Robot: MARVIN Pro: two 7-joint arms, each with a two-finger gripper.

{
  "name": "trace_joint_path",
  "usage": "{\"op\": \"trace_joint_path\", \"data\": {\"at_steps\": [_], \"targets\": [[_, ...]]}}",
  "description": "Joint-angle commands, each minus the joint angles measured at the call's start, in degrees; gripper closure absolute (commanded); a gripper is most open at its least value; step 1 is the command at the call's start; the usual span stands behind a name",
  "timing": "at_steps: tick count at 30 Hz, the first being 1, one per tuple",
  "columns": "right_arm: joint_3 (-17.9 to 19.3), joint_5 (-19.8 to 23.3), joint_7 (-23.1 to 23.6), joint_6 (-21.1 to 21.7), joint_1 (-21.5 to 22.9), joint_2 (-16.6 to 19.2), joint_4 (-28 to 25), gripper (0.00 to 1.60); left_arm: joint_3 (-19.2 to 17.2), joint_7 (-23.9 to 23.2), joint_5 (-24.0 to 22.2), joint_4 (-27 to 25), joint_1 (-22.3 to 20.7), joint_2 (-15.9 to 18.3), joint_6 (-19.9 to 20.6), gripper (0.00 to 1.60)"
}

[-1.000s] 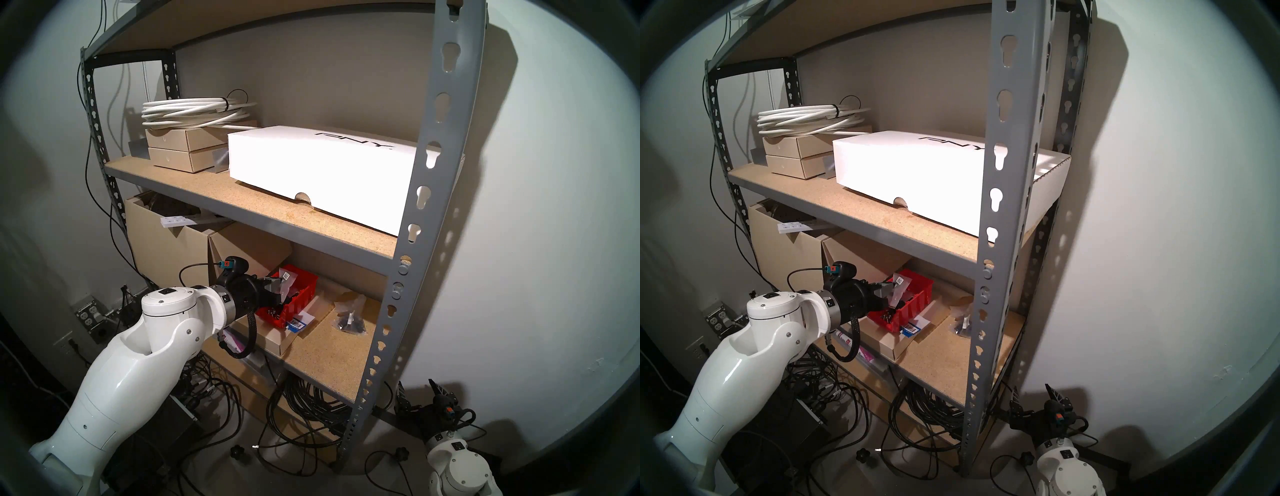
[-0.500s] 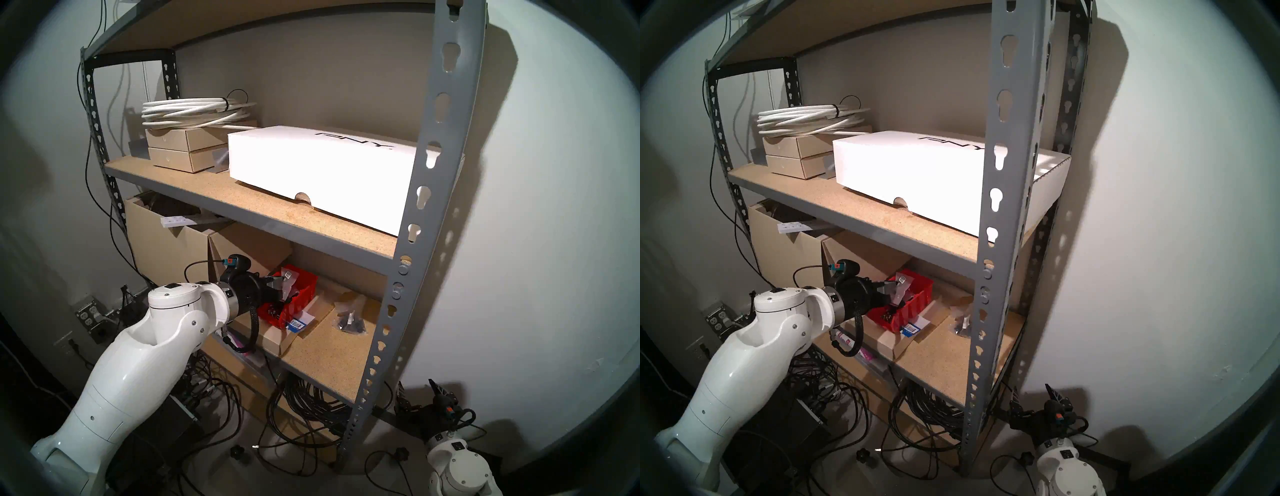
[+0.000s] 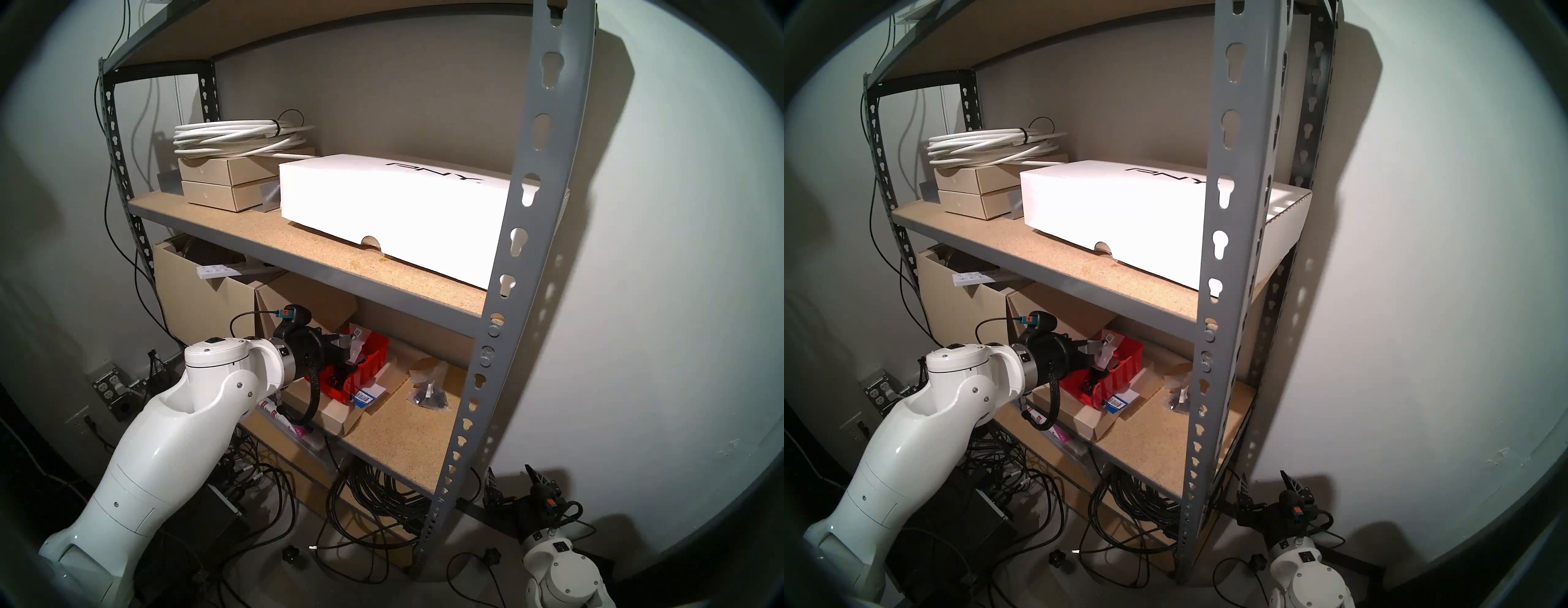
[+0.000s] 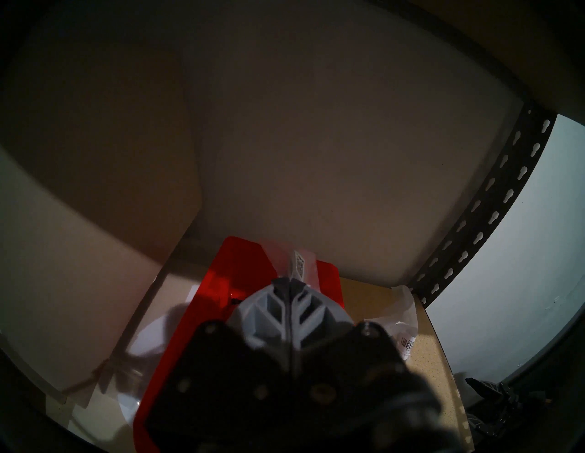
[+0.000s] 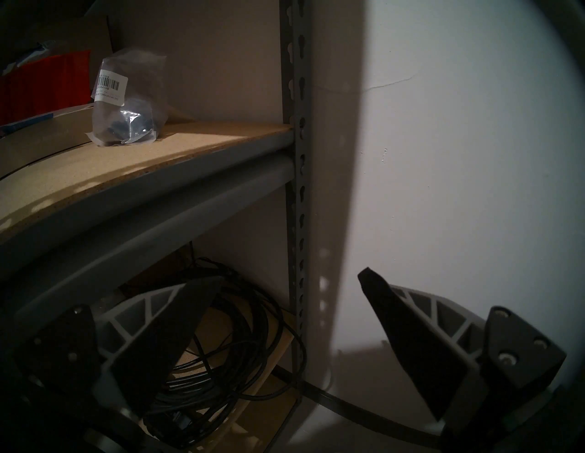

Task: Organize the rack shelf by putting things into a case

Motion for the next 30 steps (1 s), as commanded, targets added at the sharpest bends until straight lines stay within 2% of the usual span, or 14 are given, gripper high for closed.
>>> {"op": "trace_joint_path", "data": {"at_steps": [1, 5, 14, 15, 16, 18, 30], "targets": [[0.0, 0.0, 0.0, -0.1, 0.0, 0.0, -1.0, 0.00, -0.3, 0.2, 0.4, 0.0, -1.0, -0.3, -0.8, 1.02], [0.0, 0.0, 0.0, -0.1, 0.0, 0.0, -1.0, 0.00, -0.5, 0.3, 0.2, -0.1, -1.0, -0.4, -0.7, 1.04], [0.0, 0.0, 0.0, -0.1, 0.0, 0.0, -1.0, 0.00, -0.4, -0.5, -0.2, 0.3, -1.0, -0.3, -0.4, 0.90], [0.0, 0.0, 0.0, -0.1, 0.0, 0.0, -1.0, 0.00, -0.5, -0.4, -0.2, 0.2, -1.0, -0.4, -0.5, 0.70], [0.0, 0.0, 0.0, -0.1, 0.0, 0.0, -1.0, 0.00, -0.4, -0.4, -0.2, 0.2, -1.1, -0.5, -0.4, 0.31], [0.0, 0.0, 0.0, -0.1, 0.0, 0.0, -1.0, 0.00, -0.4, -0.4, -0.2, 0.2, -1.2, -0.6, -0.4, 0.35], [0.0, 0.0, 0.0, -0.1, 0.0, 0.0, -1.0, 0.00, -0.4, -0.1, 0.0, 0.2, -1.3, -0.7, -0.3, 0.36]]}}
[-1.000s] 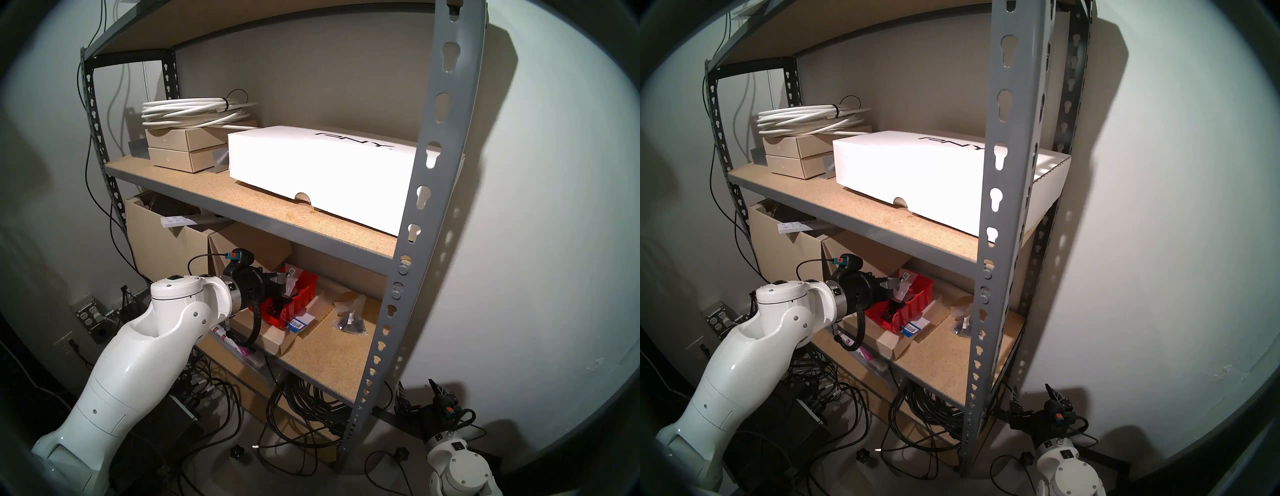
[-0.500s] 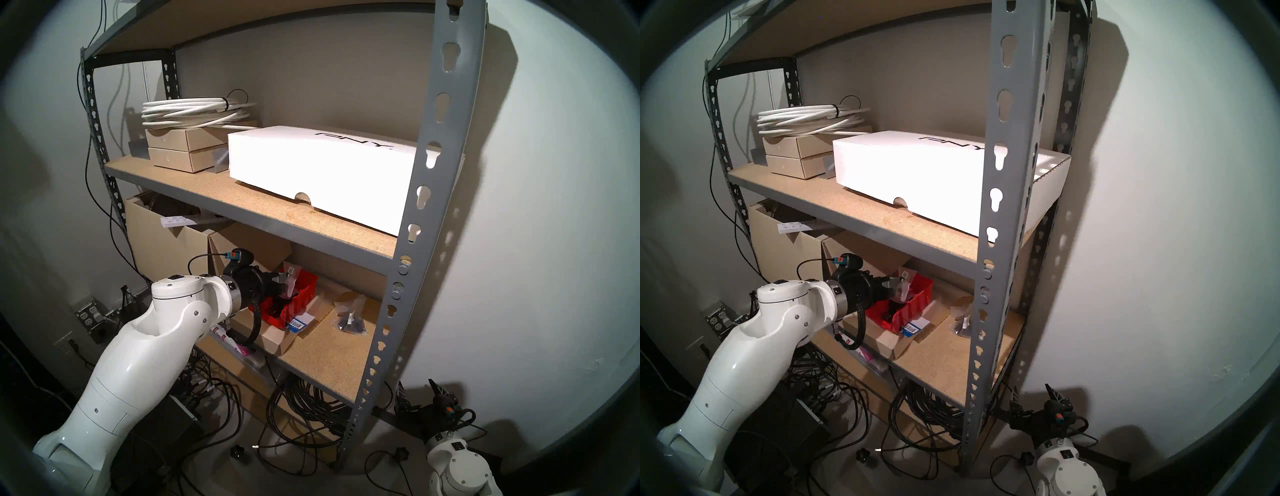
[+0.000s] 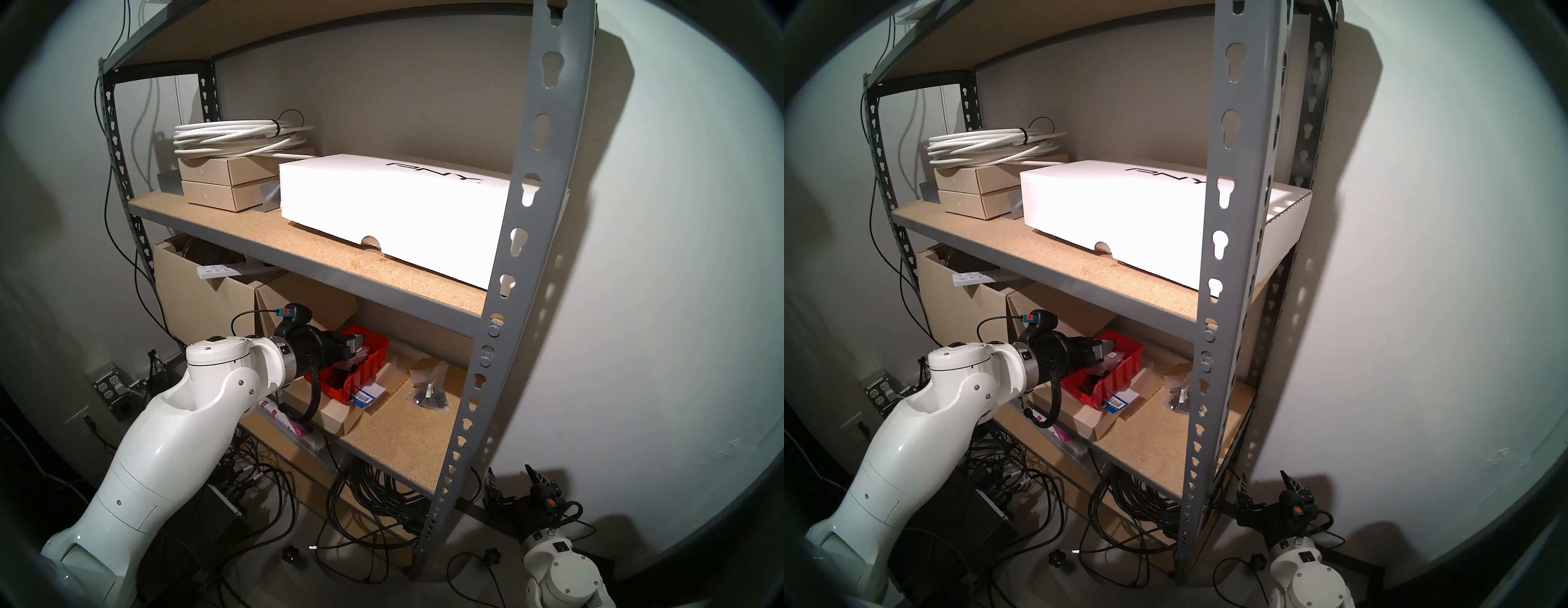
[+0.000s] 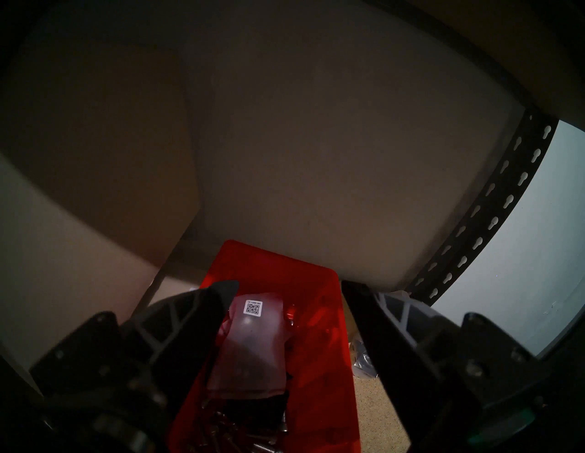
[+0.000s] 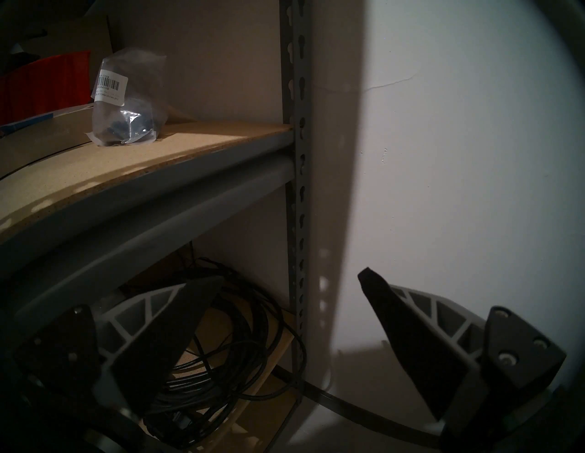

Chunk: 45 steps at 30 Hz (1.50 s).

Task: Organize the rack shelf by putting things into a case

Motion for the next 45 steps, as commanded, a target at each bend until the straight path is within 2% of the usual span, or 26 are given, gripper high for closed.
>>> {"op": "trace_joint_path", "data": {"at_steps": [1, 45], "targets": [[0.0, 0.0, 0.0, -0.1, 0.0, 0.0, -1.0, 0.00, -0.3, 0.3, 0.1, -0.7, -0.8, -0.1, -0.1, 0.36], [0.0, 0.0, 0.0, -0.1, 0.0, 0.0, -1.0, 0.00, -0.3, 0.3, 0.1, -0.7, -0.8, -0.1, -0.1, 0.36]]}}
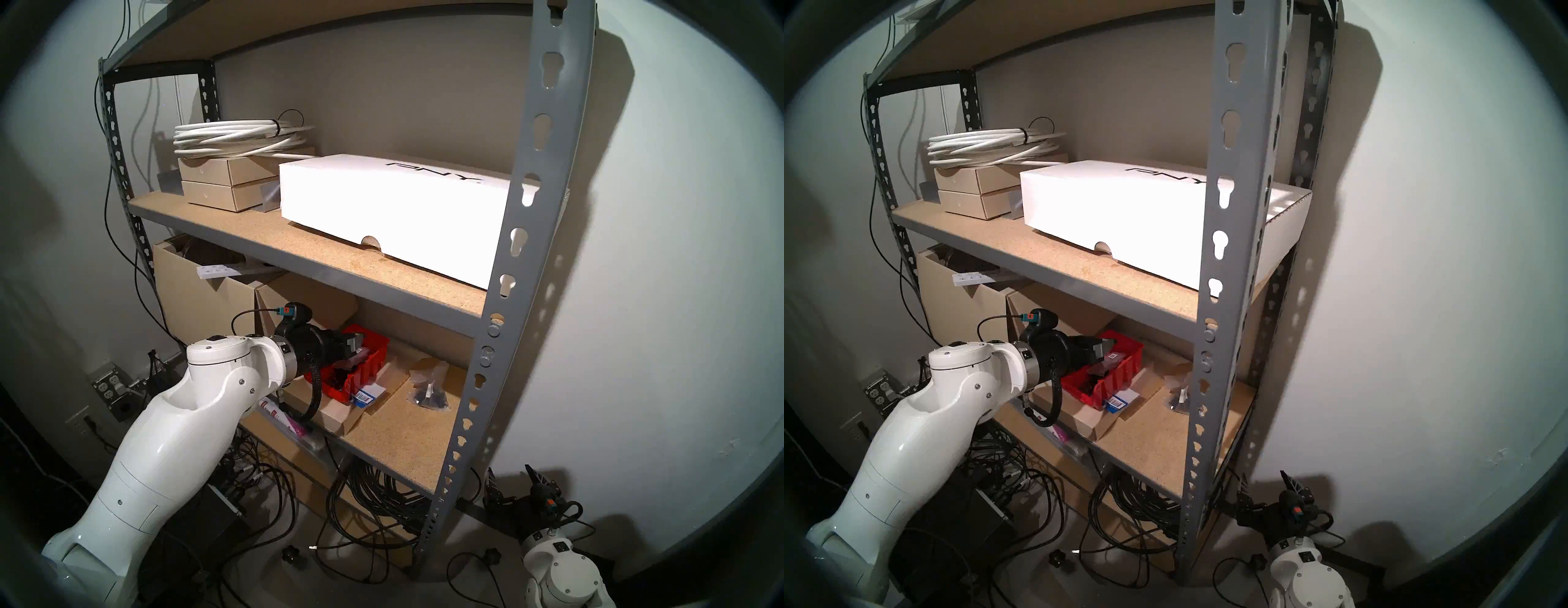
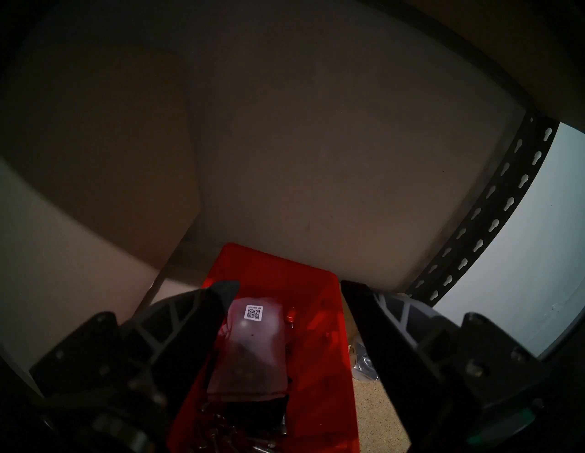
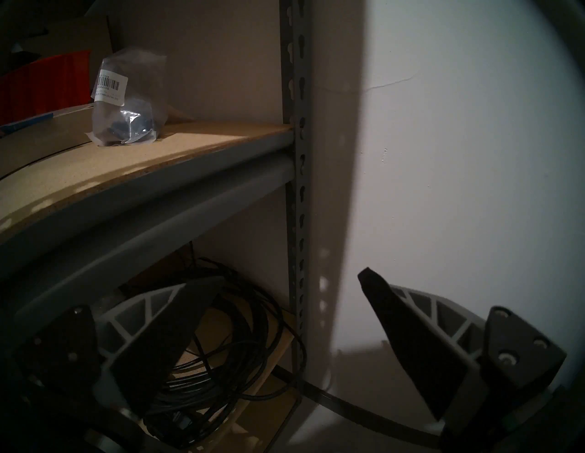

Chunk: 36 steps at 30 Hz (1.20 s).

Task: Organize the rack shelf by putting things into a case

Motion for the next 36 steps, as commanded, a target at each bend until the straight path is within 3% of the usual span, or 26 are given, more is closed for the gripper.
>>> {"op": "trace_joint_path", "data": {"at_steps": [1, 17, 18, 36], "targets": [[0.0, 0.0, 0.0, -0.1, 0.0, 0.0, -1.0, 0.00, -0.3, 0.0, 0.1, -0.7, -0.7, 0.1, -0.1, 0.36], [0.0, 0.0, 0.0, -0.1, 0.0, 0.0, -1.0, 0.00, 0.1, -0.4, 0.6, -0.6, -1.0, 0.7, 0.3, 0.36], [0.0, 0.0, 0.0, -0.1, 0.0, 0.0, -1.0, 0.00, 0.2, -0.4, 0.5, -0.6, -1.2, 0.7, 0.4, 0.00], [0.0, 0.0, 0.0, -0.1, 0.1, 0.0, -1.0, 0.00, 0.9, 1.2, 3.4, -6.6, -1.3, 1.8, 0.7, 0.00]]}}
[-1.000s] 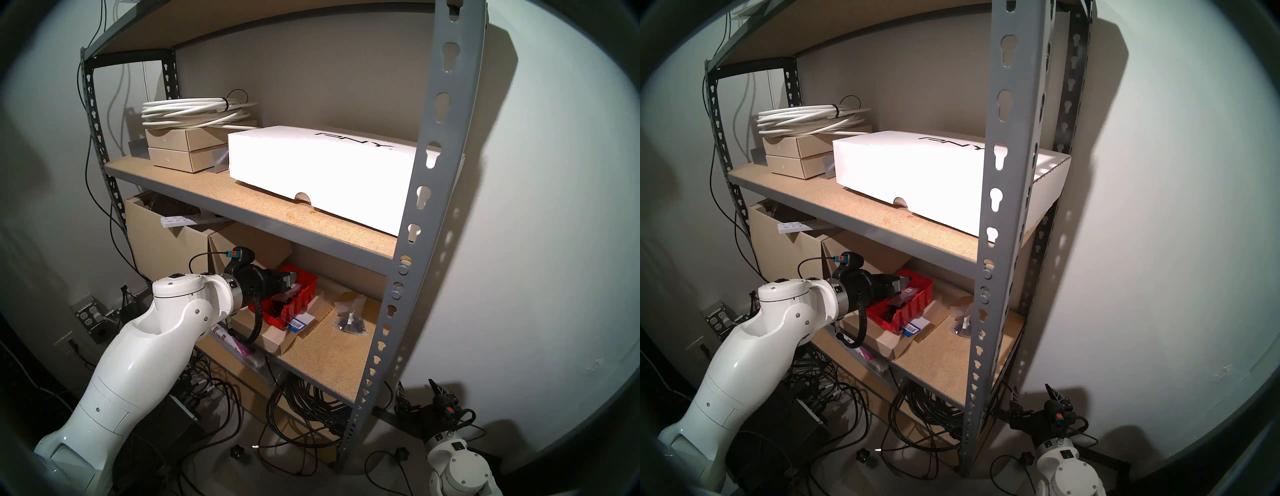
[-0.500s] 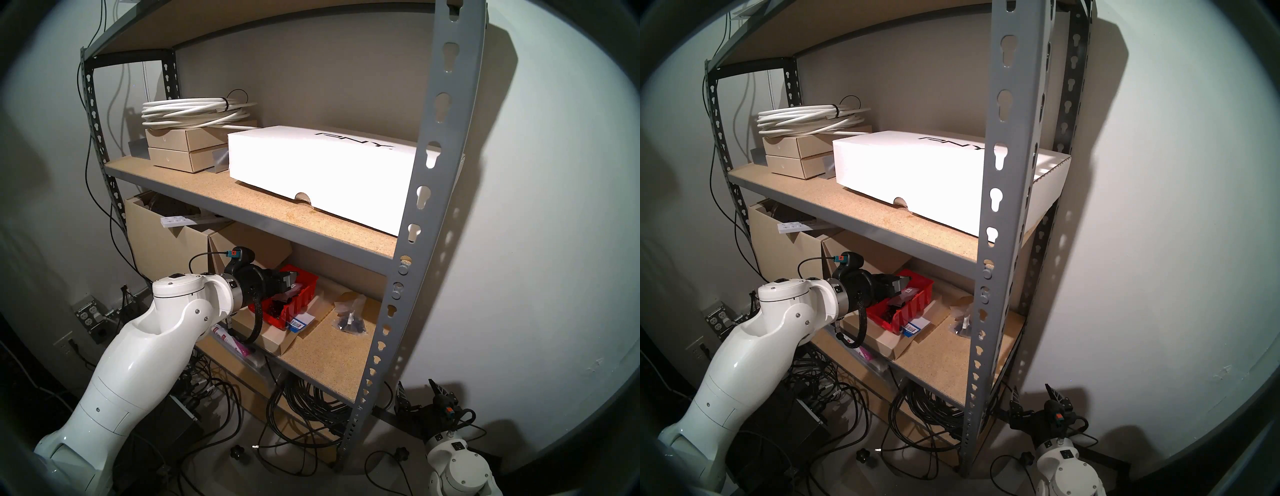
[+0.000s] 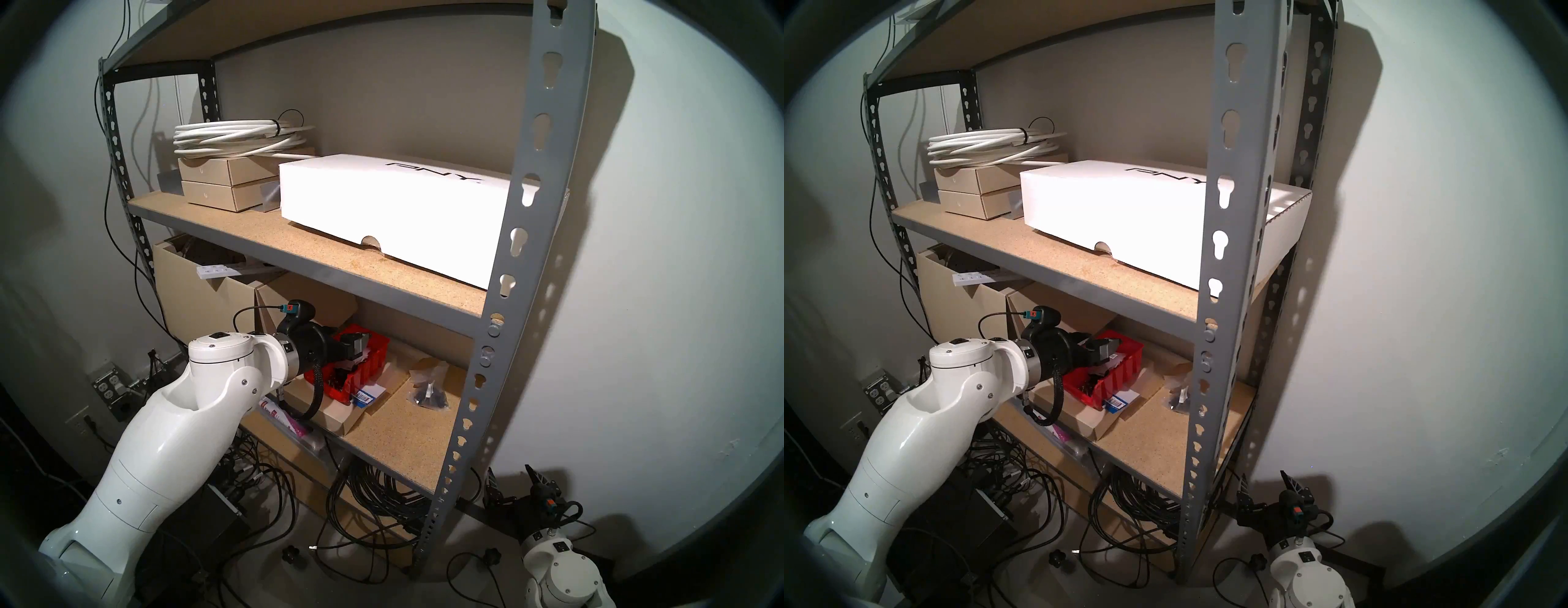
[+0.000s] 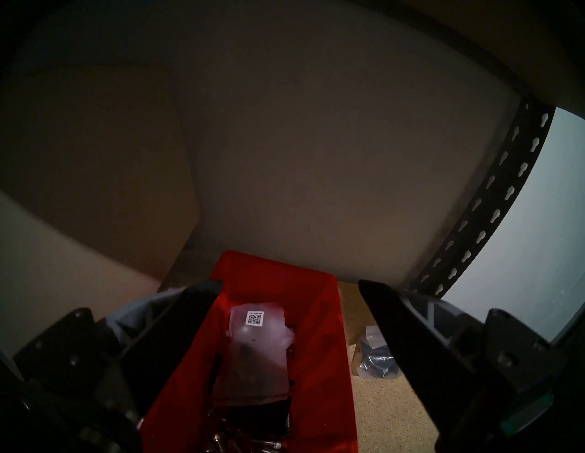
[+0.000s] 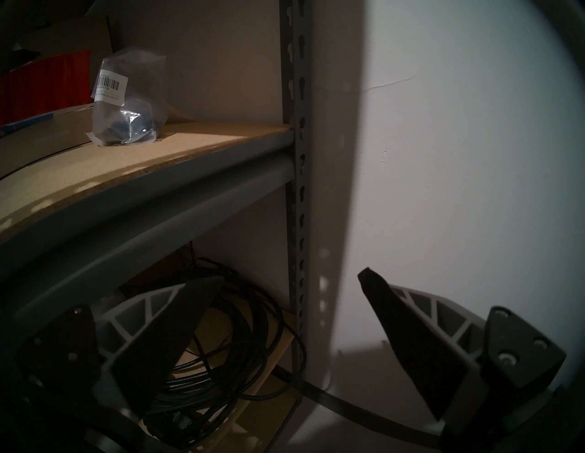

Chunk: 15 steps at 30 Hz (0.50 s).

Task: Organize the rack shelf by putting things into a case

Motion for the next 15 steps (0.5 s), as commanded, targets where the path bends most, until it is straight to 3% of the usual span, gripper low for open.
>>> {"op": "trace_joint_path", "data": {"at_steps": [1, 6, 9, 15], "targets": [[0.0, 0.0, 0.0, -0.1, 0.1, 0.0, -1.0, 0.00, -0.2, 0.4, 0.8, -5.1, -0.2, 0.8, 0.3, 0.00], [0.0, 0.0, 0.0, -0.1, 0.0, 0.0, -1.0, 0.00, 0.1, 1.2, 2.2, -8.4, 1.7, 2.2, 0.2, 0.00], [0.0, 0.0, 0.0, -0.1, 0.1, 0.0, -1.0, 0.00, 1.6, 1.0, 5.6, -10.4, 2.9, 3.9, -1.9, 0.00], [0.0, 0.0, 0.0, -0.1, 0.0, 0.0, -1.0, 0.00, 2.4, 1.0, 6.5, -12.9, 5.2, 4.2, -2.8, 0.00]]}}
